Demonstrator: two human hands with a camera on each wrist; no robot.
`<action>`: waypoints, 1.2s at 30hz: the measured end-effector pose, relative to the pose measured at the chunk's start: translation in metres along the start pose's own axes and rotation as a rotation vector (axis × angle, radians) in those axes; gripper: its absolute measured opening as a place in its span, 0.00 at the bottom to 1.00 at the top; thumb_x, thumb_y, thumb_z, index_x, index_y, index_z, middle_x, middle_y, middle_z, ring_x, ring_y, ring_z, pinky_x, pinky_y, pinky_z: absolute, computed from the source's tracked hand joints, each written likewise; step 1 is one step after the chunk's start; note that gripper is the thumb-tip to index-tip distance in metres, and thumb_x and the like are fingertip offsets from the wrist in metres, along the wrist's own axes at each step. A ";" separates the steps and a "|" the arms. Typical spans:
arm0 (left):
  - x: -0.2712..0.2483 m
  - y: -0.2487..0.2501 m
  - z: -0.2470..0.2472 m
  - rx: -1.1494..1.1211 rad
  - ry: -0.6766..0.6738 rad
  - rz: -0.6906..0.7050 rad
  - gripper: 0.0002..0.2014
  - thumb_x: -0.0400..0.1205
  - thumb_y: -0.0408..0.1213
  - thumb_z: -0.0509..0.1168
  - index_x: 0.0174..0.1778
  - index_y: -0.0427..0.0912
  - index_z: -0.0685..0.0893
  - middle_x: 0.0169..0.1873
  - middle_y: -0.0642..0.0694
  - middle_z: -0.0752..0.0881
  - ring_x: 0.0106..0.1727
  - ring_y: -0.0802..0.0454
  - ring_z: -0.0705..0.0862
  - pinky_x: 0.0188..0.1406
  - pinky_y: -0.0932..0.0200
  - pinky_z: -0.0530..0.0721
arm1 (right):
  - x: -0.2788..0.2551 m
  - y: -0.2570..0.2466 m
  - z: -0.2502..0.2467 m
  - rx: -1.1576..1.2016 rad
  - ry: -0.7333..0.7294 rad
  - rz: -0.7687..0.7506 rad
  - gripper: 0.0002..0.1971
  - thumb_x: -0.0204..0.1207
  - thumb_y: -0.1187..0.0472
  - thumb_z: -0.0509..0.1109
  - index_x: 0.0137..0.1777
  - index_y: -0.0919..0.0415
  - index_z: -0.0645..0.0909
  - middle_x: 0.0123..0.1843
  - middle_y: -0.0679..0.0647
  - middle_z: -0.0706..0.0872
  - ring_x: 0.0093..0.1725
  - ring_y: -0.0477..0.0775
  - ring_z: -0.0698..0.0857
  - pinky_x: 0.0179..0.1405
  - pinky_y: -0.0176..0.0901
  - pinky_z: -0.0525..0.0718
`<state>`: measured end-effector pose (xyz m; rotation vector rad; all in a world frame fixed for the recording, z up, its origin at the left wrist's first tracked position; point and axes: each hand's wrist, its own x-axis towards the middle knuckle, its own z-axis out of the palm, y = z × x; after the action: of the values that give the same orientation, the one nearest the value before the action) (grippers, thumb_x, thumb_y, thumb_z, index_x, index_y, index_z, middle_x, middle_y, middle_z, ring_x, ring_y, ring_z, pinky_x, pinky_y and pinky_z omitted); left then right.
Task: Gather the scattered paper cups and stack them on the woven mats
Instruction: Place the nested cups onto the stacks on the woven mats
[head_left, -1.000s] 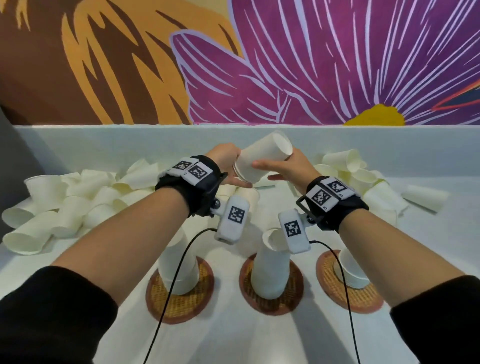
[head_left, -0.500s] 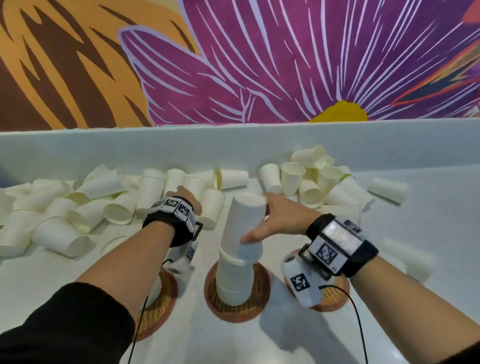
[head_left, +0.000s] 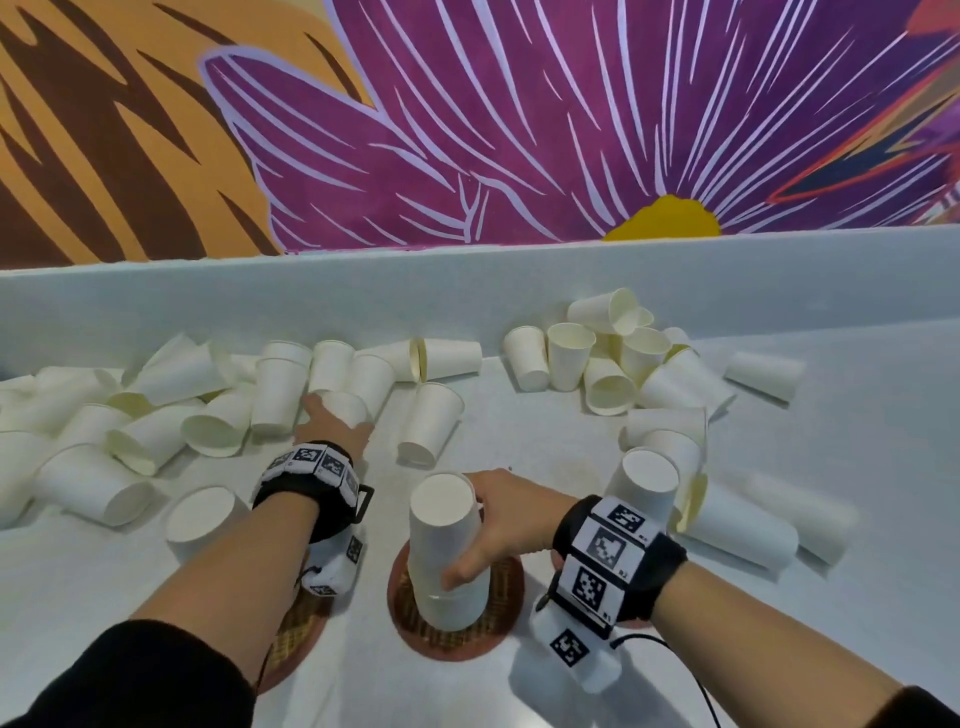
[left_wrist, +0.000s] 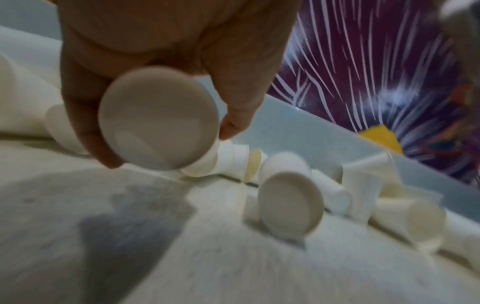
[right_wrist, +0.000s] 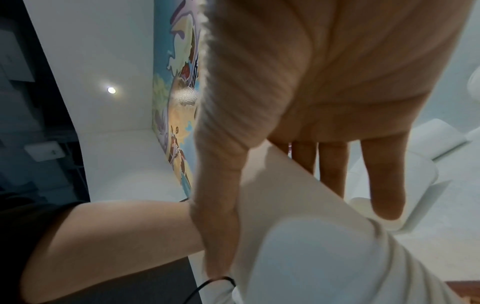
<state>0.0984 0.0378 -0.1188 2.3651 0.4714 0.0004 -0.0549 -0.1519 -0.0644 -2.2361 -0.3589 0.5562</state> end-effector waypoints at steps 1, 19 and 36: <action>-0.002 0.005 -0.005 -0.075 0.033 -0.014 0.39 0.74 0.45 0.71 0.75 0.37 0.57 0.62 0.28 0.78 0.58 0.30 0.81 0.57 0.44 0.79 | -0.001 0.000 -0.002 -0.010 -0.026 -0.005 0.36 0.58 0.57 0.85 0.67 0.48 0.75 0.65 0.45 0.83 0.66 0.49 0.79 0.71 0.51 0.76; -0.038 0.108 -0.017 -0.318 -0.559 0.297 0.30 0.82 0.63 0.49 0.61 0.40 0.78 0.52 0.41 0.85 0.49 0.44 0.84 0.44 0.54 0.83 | 0.034 -0.012 -0.098 0.394 0.723 0.086 0.15 0.82 0.65 0.60 0.65 0.70 0.78 0.52 0.58 0.78 0.51 0.55 0.76 0.47 0.41 0.73; 0.005 0.057 0.012 -0.501 -0.563 0.066 0.13 0.77 0.35 0.71 0.54 0.47 0.77 0.53 0.38 0.81 0.37 0.43 0.85 0.33 0.55 0.87 | 0.037 0.009 -0.117 0.200 0.759 0.378 0.08 0.79 0.72 0.53 0.46 0.65 0.74 0.41 0.58 0.74 0.46 0.56 0.70 0.29 0.38 0.65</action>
<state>0.1232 -0.0071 -0.0912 1.7804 0.0975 -0.4514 0.0361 -0.2159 -0.0119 -2.1408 0.4907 -0.0974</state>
